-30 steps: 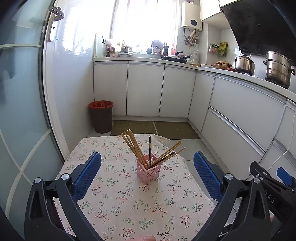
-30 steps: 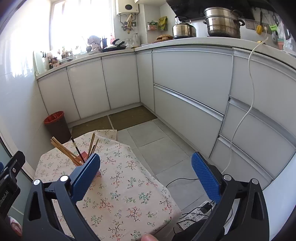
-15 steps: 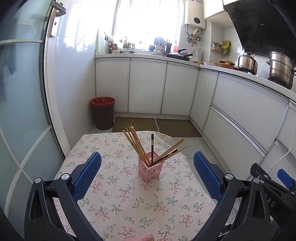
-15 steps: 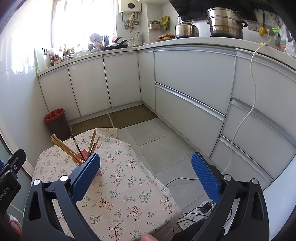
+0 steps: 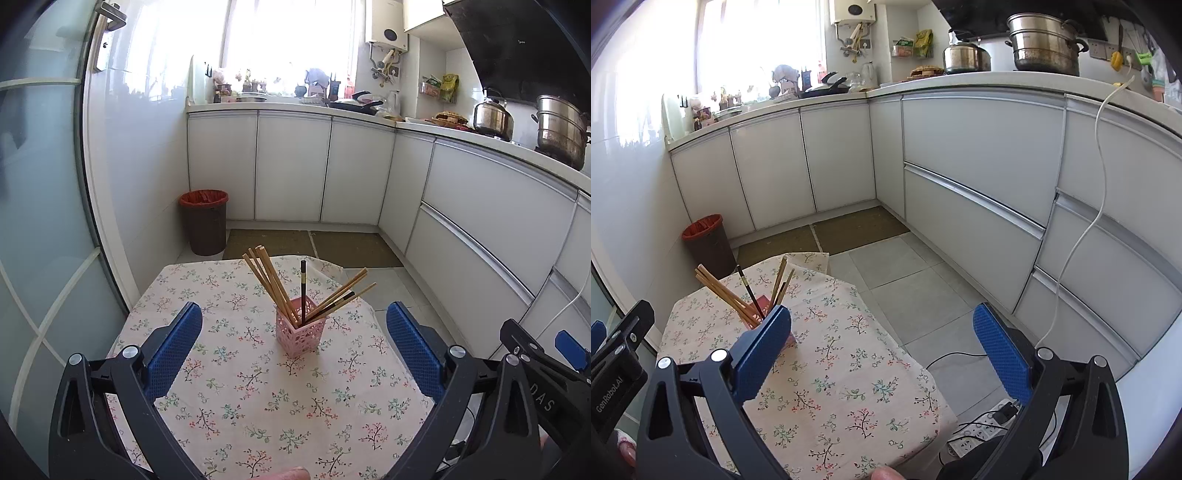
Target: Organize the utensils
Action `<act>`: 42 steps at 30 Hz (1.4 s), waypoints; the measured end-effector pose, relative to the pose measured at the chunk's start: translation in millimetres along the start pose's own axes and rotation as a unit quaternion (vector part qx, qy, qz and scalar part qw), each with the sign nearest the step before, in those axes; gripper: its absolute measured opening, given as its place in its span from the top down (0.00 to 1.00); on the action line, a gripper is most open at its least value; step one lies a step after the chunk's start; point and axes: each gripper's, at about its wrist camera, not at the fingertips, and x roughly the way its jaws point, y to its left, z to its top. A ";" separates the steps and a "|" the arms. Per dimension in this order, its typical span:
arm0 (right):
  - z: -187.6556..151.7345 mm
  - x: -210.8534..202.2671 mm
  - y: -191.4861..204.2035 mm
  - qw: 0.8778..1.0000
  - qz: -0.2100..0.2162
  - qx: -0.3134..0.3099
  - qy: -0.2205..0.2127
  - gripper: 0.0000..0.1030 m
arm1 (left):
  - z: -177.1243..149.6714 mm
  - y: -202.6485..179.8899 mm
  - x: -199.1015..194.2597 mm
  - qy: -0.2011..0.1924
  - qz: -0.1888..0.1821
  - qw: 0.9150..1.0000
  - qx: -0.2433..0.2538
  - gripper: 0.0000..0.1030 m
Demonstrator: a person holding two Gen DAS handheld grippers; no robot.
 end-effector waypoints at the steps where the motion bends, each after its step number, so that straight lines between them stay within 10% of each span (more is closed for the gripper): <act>1: 0.0 0.1 0.0 1.000 0.000 0.000 0.001 0.07 | 0.2 -0.7 0.0 0.000 0.000 1.000 0.001 0.07; 42: 2.8 -0.9 -1.0 1.000 0.008 -0.003 0.012 0.07 | -0.4 2.8 5.3 0.014 -0.003 1.000 0.001 0.07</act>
